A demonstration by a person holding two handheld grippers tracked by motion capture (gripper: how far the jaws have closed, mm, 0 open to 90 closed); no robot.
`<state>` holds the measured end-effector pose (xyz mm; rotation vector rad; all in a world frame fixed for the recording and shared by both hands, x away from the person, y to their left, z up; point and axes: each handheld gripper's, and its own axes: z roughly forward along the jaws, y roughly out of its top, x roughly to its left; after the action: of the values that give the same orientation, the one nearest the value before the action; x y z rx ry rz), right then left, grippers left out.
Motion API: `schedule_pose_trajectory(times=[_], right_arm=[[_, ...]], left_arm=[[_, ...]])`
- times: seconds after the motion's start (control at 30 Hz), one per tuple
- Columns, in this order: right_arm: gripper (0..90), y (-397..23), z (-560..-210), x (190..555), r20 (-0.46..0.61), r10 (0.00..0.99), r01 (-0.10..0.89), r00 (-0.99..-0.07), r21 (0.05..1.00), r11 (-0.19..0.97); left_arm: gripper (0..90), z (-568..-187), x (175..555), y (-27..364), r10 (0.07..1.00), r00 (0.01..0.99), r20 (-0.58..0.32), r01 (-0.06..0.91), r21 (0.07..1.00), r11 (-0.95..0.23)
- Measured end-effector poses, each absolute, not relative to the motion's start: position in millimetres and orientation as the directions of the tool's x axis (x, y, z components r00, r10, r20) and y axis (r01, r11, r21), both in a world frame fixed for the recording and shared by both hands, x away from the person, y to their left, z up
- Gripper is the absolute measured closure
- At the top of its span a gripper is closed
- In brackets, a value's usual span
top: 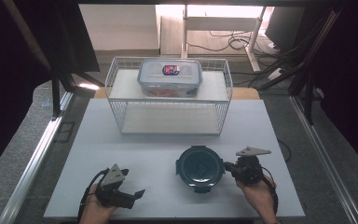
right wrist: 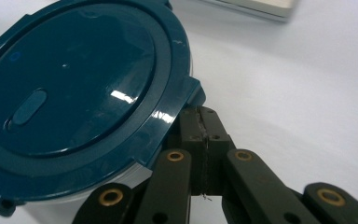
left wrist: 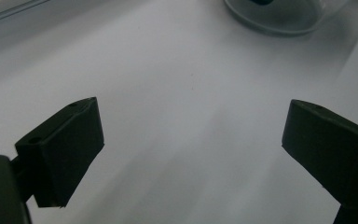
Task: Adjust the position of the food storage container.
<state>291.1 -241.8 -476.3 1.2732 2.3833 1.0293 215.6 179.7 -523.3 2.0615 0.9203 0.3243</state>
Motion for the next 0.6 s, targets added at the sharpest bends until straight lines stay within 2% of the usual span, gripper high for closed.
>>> schedule_pose_trajectory(times=[0.2, 0.6], right_arm=[[89.5, -224, -478, 289, 0.142, 0.769, 0.622, -0.623, 0.686, 0.377], [89.5, -189, -482, 286, 0.154, 0.716, 0.59, -0.681, 0.694, 0.412]], left_arm=[[5.0, -522, 216, 183, 0.718, 0.689, -0.096, 0.497, 0.784, -0.372], [5.0, -523, 216, 183, 0.719, 0.688, -0.098, 0.501, 0.781, -0.373]])
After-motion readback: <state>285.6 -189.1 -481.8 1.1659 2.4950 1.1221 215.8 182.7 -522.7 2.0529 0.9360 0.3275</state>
